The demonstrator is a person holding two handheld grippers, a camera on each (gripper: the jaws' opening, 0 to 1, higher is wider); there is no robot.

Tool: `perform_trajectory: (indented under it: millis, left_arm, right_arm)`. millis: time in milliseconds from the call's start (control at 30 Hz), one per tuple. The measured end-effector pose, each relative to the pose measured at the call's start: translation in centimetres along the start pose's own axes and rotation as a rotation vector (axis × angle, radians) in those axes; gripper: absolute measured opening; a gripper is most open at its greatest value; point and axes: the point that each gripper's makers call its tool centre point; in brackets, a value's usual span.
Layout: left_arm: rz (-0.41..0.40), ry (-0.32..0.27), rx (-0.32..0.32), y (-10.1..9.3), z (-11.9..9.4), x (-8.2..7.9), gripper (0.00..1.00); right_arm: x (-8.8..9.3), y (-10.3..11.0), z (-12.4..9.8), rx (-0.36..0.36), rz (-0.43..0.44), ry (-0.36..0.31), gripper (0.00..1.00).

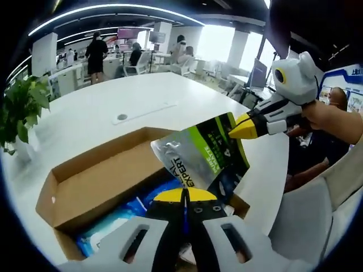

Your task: Operate the shoe box by opening the lid, removing the specified soft item, and placing it in the target area until the item is outside and the box remains undamaged.

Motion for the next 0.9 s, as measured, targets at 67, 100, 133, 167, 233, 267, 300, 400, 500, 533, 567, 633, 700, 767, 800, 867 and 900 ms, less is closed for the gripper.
perform_trajectory:
  millis: [67, 100, 133, 167, 233, 267, 300, 400, 500, 533, 567, 633, 700, 767, 800, 867, 900]
  left_arm:
    - [0.004, 0.002, 0.003, -0.3, 0.2, -0.1, 0.0]
    - [0.007, 0.003, 0.005, -0.4, 0.4, -0.1, 0.0]
    - [0.009, 0.005, 0.008, -0.5, 0.5, -0.2, 0.0]
    - [0.012, 0.008, 0.011, -0.7, 0.7, -0.2, 0.0]
    - [0.019, 0.012, 0.016, -1.1, 1.0, -0.2, 0.0]
    - [0.02, 0.014, 0.019, -1.2, 1.2, -0.3, 0.0]
    - [0.023, 0.015, 0.023, -1.4, 1.4, -0.3, 0.0]
    - [0.027, 0.018, 0.032, -2.0, 1.9, -0.5, 0.0]
    - [0.031, 0.017, 0.04, -2.5, 2.5, -0.7, 0.0]
    - [0.031, 0.017, 0.043, -2.7, 2.7, -0.8, 0.0]
    - [0.03, 0.017, 0.045, -2.8, 2.9, -0.8, 0.0]
    - [0.032, 0.017, 0.051, -3.3, 3.3, -1.0, 0.0]
    - [0.035, 0.017, 0.056, -3.6, 3.7, -1.2, 0.0]
    - [0.04, 0.018, 0.061, -3.9, 4.2, -1.3, 0.0]
    - [0.041, 0.02, 0.065, -4.1, 4.5, -1.4, 0.0]
    - [0.045, 0.023, 0.068, -4.4, 4.9, -1.5, 0.0]
    - [0.045, 0.024, 0.071, -4.6, 5.1, -1.5, 0.0]
  right_arm:
    - [0.3, -0.4, -0.1, 0.005, 0.003, 0.003, 0.0]
    - [0.4, -0.6, -0.2, 0.007, 0.003, 0.005, 0.0]
    - [0.5, -0.8, -0.2, 0.011, 0.003, 0.008, 0.0]
    - [0.6, -0.9, -0.3, 0.013, 0.003, 0.009, 0.0]
    - [0.9, -1.4, -0.4, 0.019, 0.003, 0.015, 0.0]
    - [1.0, -1.6, -0.5, 0.022, 0.003, 0.015, 0.0]
    - [1.0, -1.7, -0.5, 0.023, 0.003, 0.016, 0.0]
    - [1.4, -2.4, -0.7, 0.031, 0.008, 0.022, 0.0]
    - [1.8, -3.1, -0.9, 0.04, 0.01, 0.03, 0.0]
    - [1.9, -3.4, -1.0, 0.043, 0.009, 0.032, 0.0]
    - [2.0, -3.6, -1.1, 0.046, 0.009, 0.034, 0.0]
    - [2.2, -4.2, -1.2, 0.052, 0.008, 0.038, 0.0]
    - [2.4, -4.7, -1.4, 0.059, 0.01, 0.042, 0.0]
    - [2.7, -5.2, -1.5, 0.065, 0.011, 0.047, 0.0]
    - [2.7, -5.4, -1.6, 0.068, 0.012, 0.049, 0.0]
    - [3.0, -5.9, -1.8, 0.073, 0.014, 0.053, 0.0]
    - [3.1, -6.0, -1.8, 0.075, 0.015, 0.055, 0.0]
Point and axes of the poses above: the point that each gripper's makers call its tool centre point, and the gripper's own axes: z roughly forward along the fingers, y roughly to its left, x roughly out of its underside, and after that the axes turned 4 degrees about -z, right-handed
